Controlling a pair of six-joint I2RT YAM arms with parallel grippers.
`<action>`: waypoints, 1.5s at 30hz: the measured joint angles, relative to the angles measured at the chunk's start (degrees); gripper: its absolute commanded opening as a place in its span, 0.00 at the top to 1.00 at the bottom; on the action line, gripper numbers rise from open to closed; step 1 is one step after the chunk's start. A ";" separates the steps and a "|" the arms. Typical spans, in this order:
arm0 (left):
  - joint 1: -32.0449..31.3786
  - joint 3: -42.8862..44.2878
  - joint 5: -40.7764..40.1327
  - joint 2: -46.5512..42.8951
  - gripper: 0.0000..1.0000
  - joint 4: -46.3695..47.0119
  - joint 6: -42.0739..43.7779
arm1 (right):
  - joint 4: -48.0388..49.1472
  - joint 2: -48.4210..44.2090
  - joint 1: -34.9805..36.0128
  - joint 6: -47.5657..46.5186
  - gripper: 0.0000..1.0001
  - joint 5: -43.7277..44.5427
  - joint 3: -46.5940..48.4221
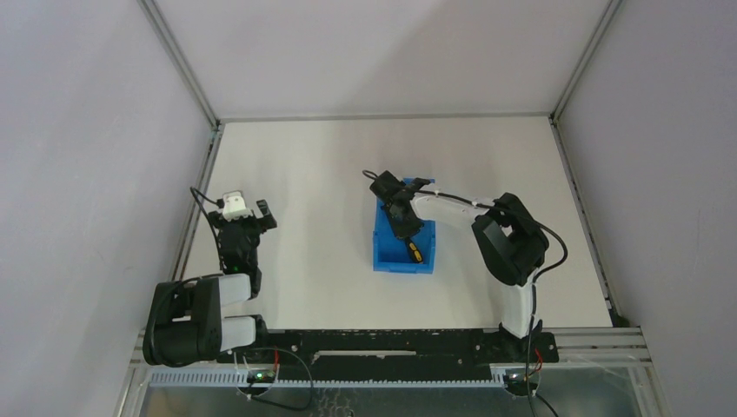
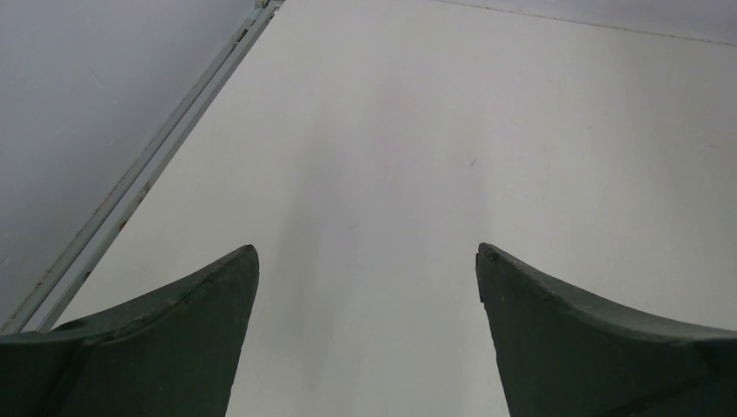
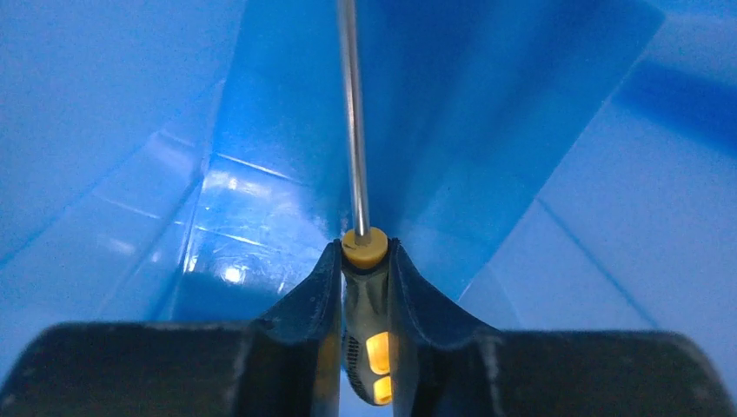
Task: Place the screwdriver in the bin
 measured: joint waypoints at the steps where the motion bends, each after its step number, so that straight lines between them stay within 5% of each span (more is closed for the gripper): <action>1: 0.00 0.00 0.02 0.00 0.00 0.00 0.00 | 0.15 0.22 0.09 0.15 0.63 0.07 -0.20; 4: 0.00 0.00 0.00 0.00 0.00 0.00 0.02 | 0.33 0.15 0.57 1.01 0.52 0.90 -0.37; 11: 0.00 0.00 0.00 0.00 0.00 0.00 0.02 | 0.48 -5.81 1.44 2.23 0.45 2.01 -0.55; 12: 0.00 0.00 0.00 0.00 0.00 0.00 0.02 | 0.48 -8.02 1.46 2.32 0.40 2.03 -0.55; 14: 0.00 0.00 0.00 0.00 0.00 0.00 0.00 | 0.55 -13.31 1.49 2.43 0.05 2.43 -0.55; 15: 0.00 0.00 0.00 0.00 0.00 0.00 0.02 | 0.66 -15.78 1.49 2.47 0.01 2.71 -0.55; 25: 0.00 0.00 0.00 0.00 0.00 0.00 0.02 | 5.73 -42.14 -4.74 0.90 0.00 5.40 -6.69; 40: 0.00 0.00 0.00 0.00 0.00 0.00 0.00 | 28.39 -86.55 -18.40 3.91 0.00 11.06 -59.82; 45: 0.00 0.00 0.00 0.00 0.00 0.00 0.02 | 29.31 -94.27 -19.80 6.84 0.00 13.75 -67.01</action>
